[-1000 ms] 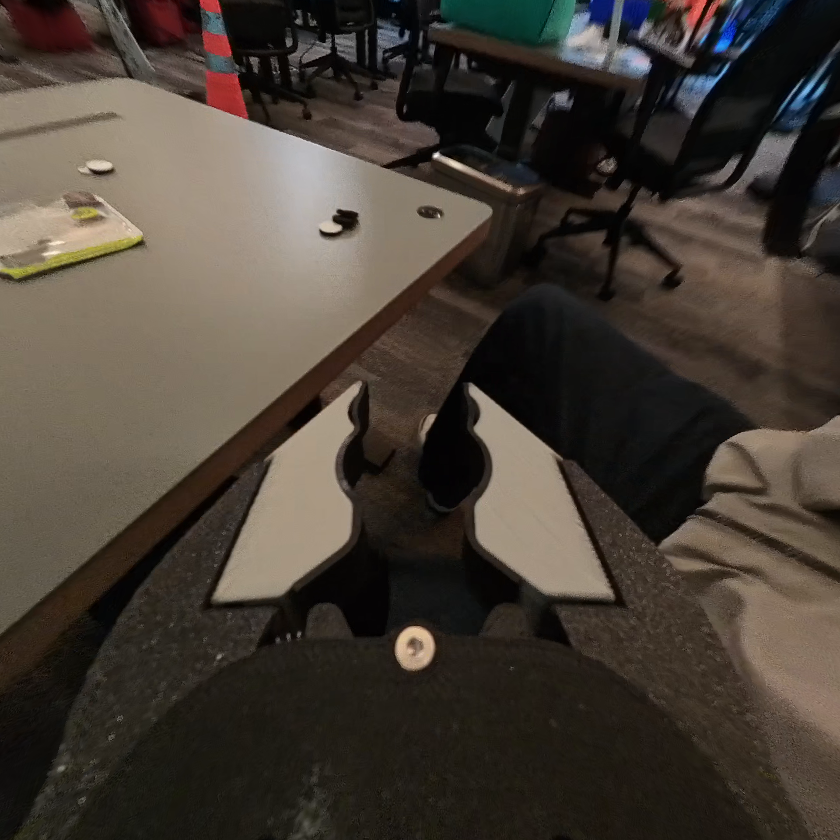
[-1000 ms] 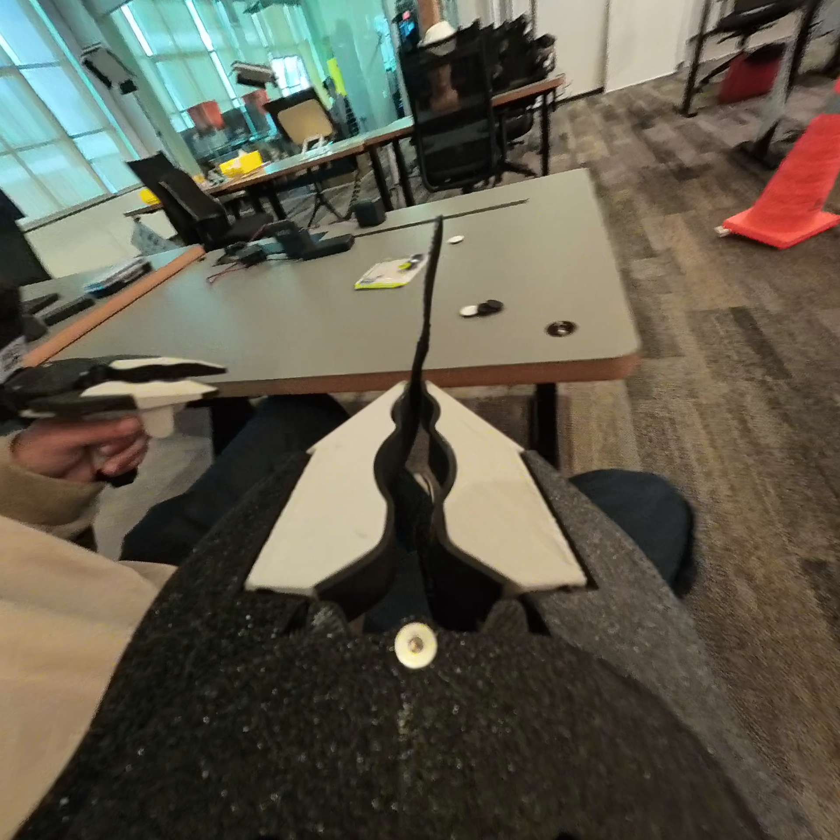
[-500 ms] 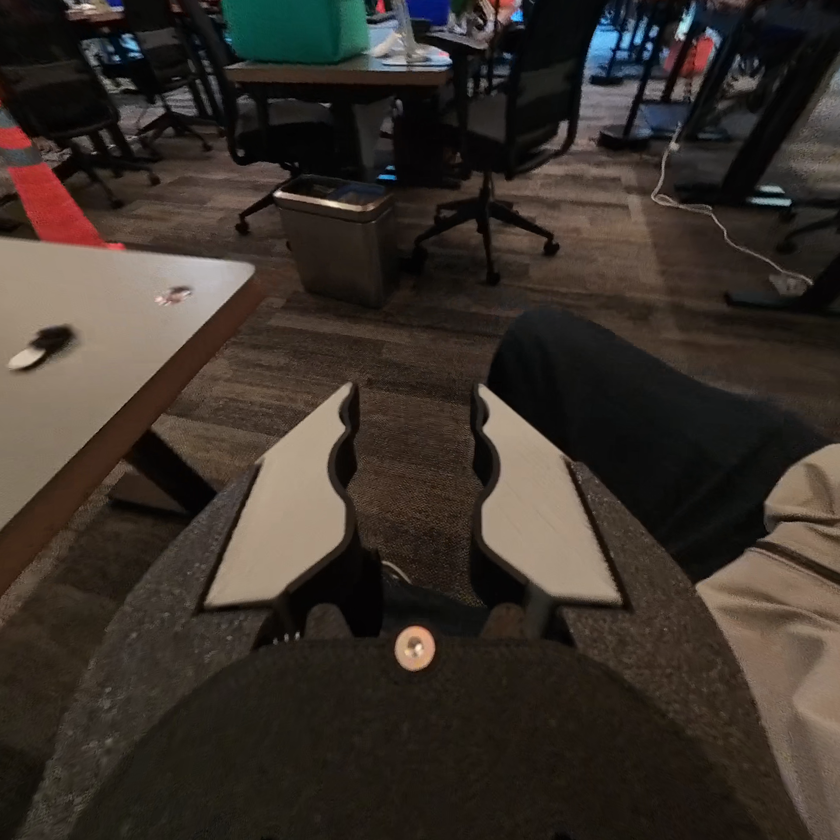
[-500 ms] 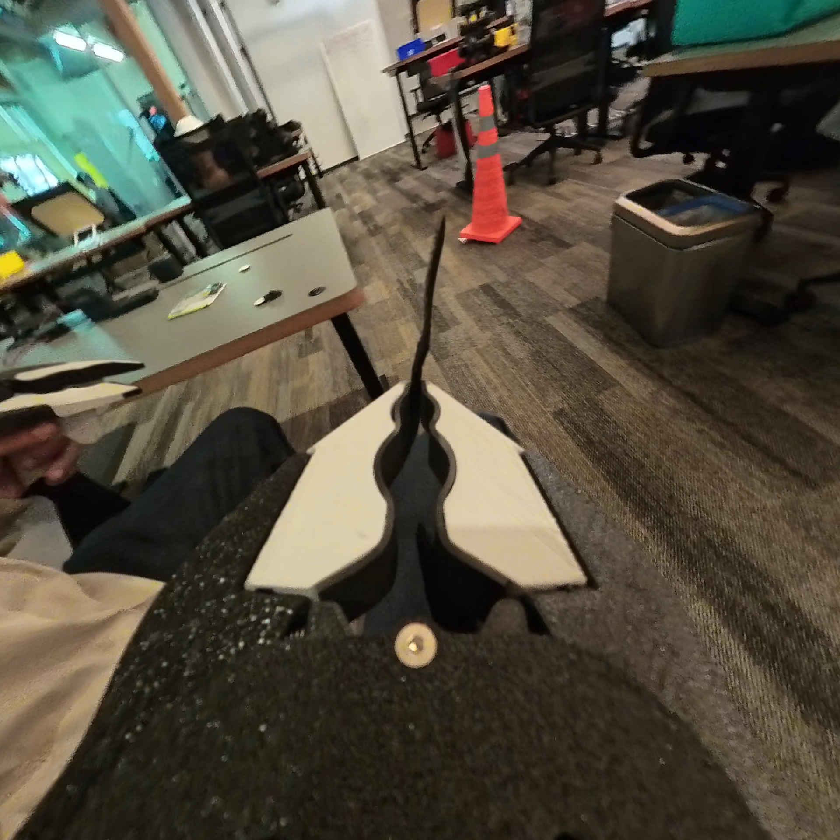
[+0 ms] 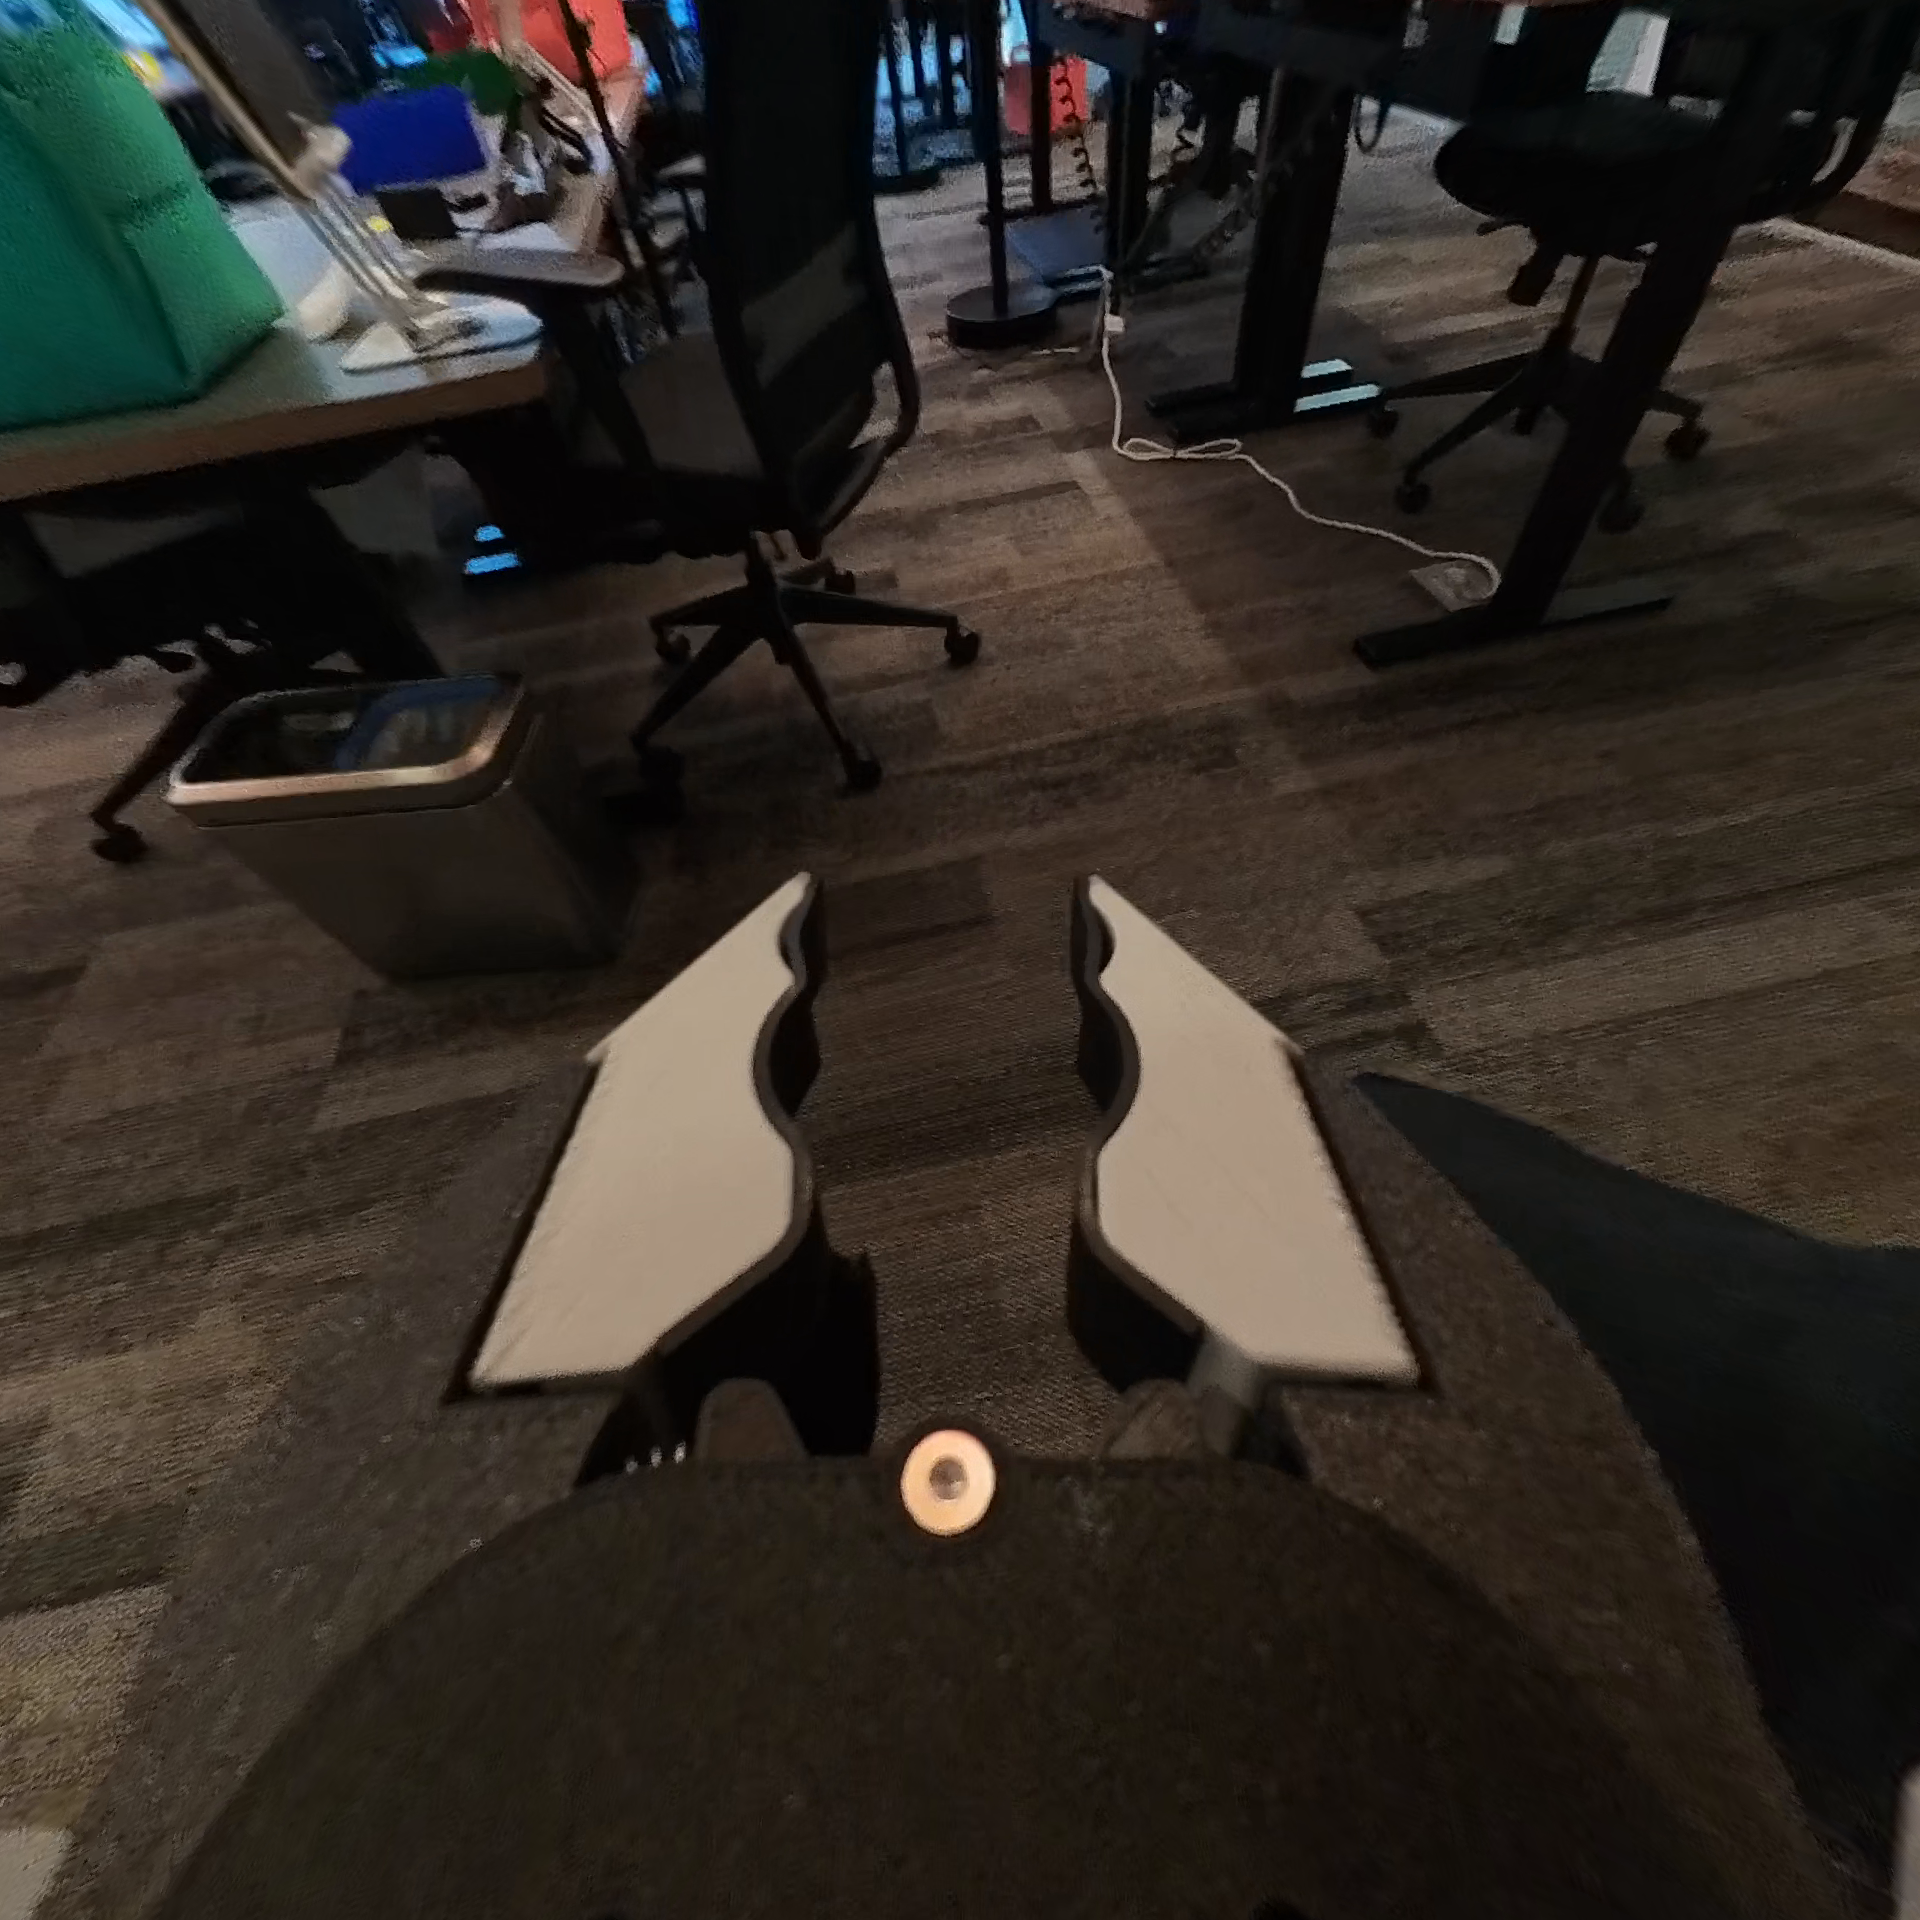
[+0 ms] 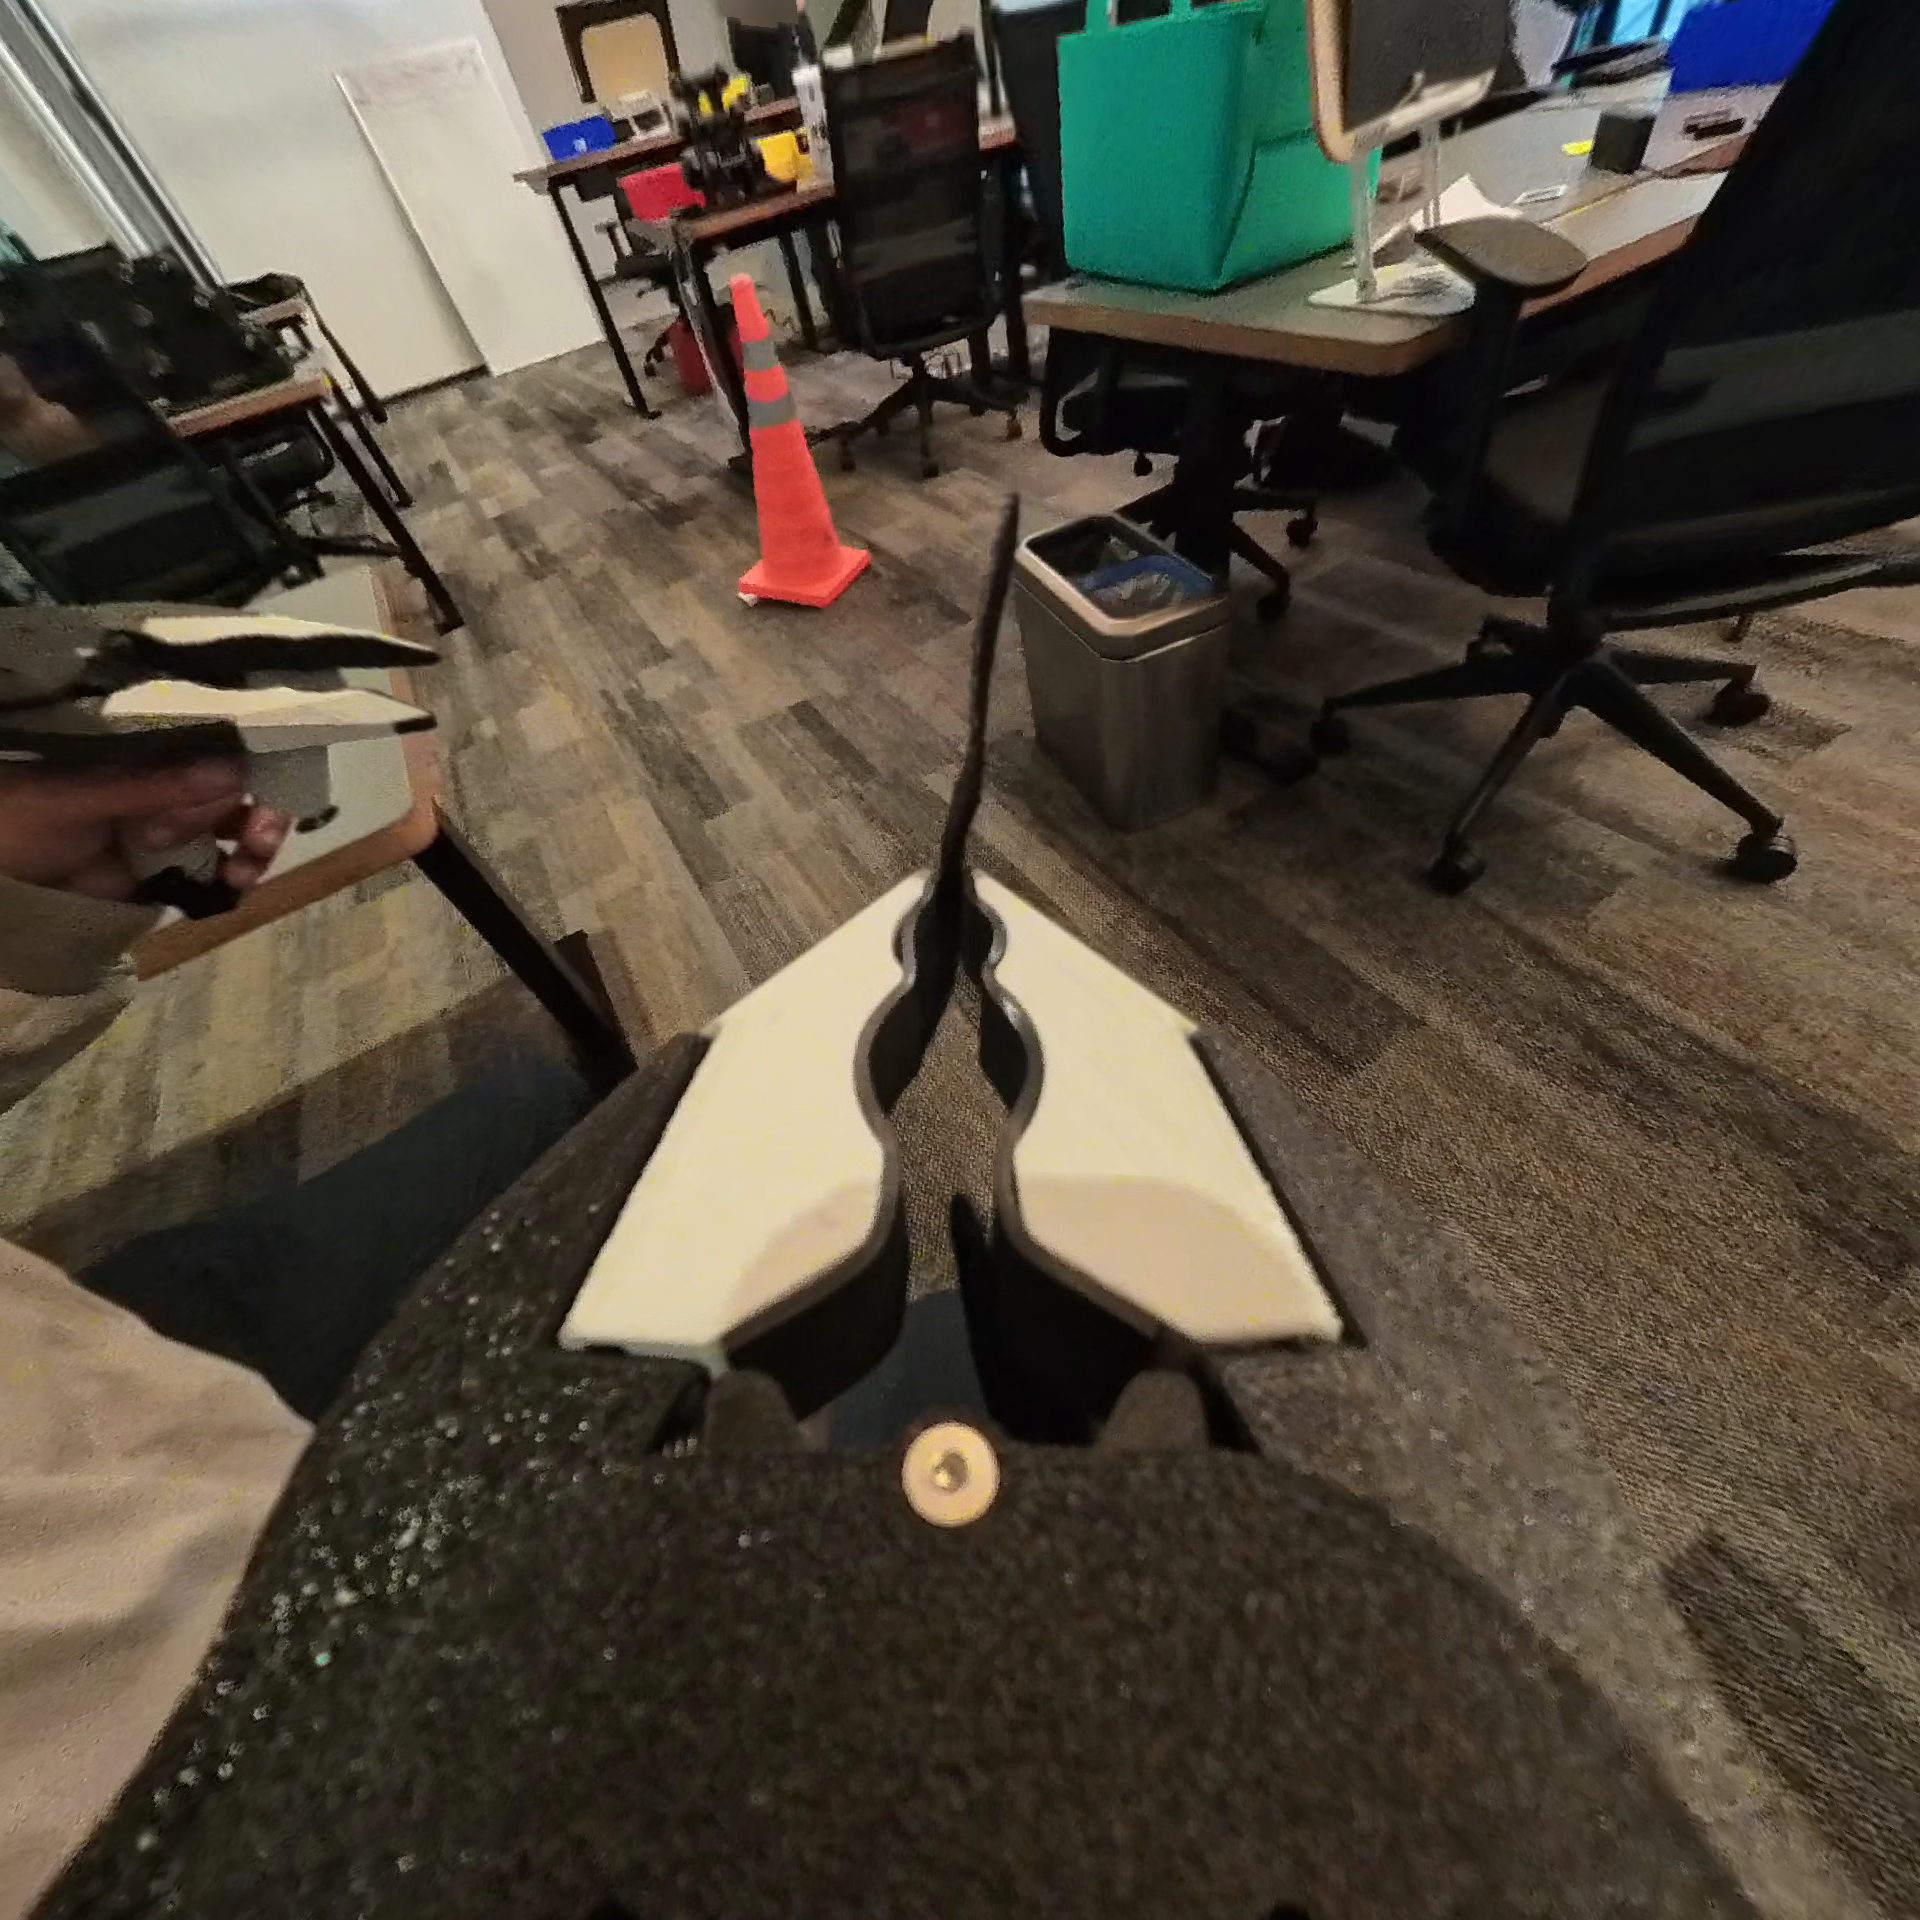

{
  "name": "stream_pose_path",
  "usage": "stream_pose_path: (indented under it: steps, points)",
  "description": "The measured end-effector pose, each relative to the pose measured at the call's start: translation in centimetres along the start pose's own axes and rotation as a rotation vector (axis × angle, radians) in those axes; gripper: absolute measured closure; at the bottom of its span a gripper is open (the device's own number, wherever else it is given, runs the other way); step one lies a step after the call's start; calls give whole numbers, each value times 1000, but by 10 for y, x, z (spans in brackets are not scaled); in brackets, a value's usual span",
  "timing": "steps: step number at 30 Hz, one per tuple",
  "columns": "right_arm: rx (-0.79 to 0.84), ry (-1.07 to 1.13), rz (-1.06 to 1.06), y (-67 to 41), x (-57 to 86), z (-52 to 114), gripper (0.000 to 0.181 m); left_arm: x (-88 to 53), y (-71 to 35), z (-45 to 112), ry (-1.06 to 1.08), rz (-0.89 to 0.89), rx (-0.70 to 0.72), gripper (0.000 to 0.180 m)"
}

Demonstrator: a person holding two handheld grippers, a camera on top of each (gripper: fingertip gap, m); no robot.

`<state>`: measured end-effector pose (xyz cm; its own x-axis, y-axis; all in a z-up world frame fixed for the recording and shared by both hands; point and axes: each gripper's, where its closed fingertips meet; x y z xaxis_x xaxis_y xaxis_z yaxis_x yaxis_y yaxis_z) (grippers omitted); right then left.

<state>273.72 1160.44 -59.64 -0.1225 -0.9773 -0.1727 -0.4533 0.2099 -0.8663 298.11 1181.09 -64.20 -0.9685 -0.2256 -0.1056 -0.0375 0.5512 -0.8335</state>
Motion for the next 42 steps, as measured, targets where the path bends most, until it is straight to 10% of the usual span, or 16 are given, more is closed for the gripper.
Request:
stream_pose_path:
  steps: [19, 33, 42]
  points:
    - [-14, -142, -34, -291, 56, -184, 179, 101, -363, -91, 146, -424, -180, 139]
    - [-5, -297, -183, -345, 94, -161, 179, 102, -371, -98, -76, -433, -140, 140]
    - [58, -772, -483, -328, 8, -184, 180, 176, -302, -197, -418, -653, -159, 140]
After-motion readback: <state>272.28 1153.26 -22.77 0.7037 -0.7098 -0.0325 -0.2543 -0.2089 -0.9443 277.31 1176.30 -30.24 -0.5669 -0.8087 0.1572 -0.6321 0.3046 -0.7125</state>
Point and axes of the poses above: each gripper's, where its closed fingertips meet, z out along the fingers, y out of its underside, x = y × z across the jaws, and after that the axes turned 13 degrees about -x, right-handed
